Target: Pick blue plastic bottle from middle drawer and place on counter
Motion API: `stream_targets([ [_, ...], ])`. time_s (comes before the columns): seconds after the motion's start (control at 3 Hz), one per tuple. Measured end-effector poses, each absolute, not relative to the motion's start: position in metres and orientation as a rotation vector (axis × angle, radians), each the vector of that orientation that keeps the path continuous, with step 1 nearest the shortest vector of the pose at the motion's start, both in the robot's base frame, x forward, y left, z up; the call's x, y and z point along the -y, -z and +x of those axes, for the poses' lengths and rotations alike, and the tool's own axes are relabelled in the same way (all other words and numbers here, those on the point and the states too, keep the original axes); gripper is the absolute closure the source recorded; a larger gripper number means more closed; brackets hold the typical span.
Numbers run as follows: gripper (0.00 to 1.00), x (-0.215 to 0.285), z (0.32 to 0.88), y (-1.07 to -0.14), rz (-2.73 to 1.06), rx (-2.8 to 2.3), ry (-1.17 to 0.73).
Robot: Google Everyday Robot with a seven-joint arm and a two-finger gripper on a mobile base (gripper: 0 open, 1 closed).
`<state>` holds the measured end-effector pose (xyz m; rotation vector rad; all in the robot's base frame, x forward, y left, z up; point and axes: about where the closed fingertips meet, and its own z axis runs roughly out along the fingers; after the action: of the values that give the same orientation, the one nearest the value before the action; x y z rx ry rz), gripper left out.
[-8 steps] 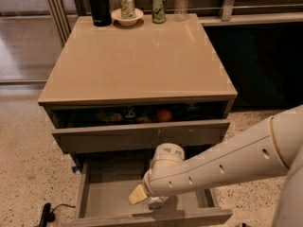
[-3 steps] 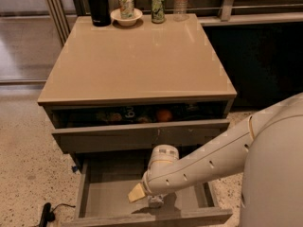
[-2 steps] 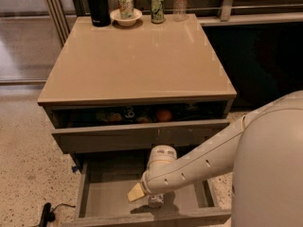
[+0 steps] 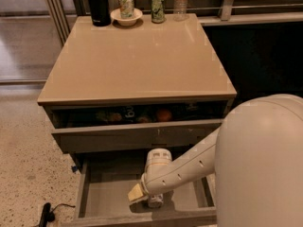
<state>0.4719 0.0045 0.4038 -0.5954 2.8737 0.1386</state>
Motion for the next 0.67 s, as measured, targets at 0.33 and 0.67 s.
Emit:
stream_targets([
  [0.33, 0.00, -0.006, 0.475, -0.391, -0.588, -2.877, -0.124],
  [0.67, 0.00, -0.010, 0.479, -0.375, -0.565, -2.894, -0.104],
])
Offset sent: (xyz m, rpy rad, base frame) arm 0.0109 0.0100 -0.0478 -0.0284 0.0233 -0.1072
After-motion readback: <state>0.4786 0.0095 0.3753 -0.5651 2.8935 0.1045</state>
